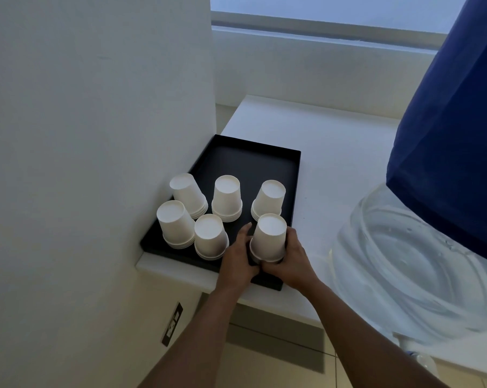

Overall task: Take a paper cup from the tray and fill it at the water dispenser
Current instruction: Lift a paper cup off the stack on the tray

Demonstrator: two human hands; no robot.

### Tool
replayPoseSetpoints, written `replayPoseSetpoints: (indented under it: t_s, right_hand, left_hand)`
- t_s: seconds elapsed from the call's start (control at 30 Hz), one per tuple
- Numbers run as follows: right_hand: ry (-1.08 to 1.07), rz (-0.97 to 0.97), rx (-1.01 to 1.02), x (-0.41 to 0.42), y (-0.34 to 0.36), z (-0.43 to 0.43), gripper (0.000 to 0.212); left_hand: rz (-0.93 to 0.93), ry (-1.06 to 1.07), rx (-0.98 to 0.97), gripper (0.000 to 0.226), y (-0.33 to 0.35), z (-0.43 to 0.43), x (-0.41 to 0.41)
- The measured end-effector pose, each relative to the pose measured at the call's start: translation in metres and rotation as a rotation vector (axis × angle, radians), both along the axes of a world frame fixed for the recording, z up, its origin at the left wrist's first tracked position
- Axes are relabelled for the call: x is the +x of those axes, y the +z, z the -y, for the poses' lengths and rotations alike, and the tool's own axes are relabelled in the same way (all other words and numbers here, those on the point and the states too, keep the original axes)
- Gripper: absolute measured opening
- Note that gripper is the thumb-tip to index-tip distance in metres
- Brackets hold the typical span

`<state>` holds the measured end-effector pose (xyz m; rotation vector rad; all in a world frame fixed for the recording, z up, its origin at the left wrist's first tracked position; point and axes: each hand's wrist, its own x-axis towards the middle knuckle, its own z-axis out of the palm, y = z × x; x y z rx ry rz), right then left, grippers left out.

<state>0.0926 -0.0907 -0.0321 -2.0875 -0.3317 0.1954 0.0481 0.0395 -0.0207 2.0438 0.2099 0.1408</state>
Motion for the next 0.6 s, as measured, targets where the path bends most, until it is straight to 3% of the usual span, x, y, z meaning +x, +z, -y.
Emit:
replayPoseSetpoints:
  t_s: [0.23,0.43,0.6]
  right_hand:
    - [-0.068,-0.112,0.131,-0.003,0.006,-0.006,0.077]
    - [-0.098,-0.097,0.178,-0.006,0.005,-0.009,0.075]
    - [-0.113,-0.079,0.19,-0.01,0.001,-0.01,0.076]
  left_hand:
    - [0.051,0.053,-0.037,0.092,-0.002,0.006,-0.002]
    - [0.107,0.113,0.033,0.071,-0.003,0.011,-0.002]
    - [0.108,0.126,0.054,0.072,-0.002,0.012,-0.003]
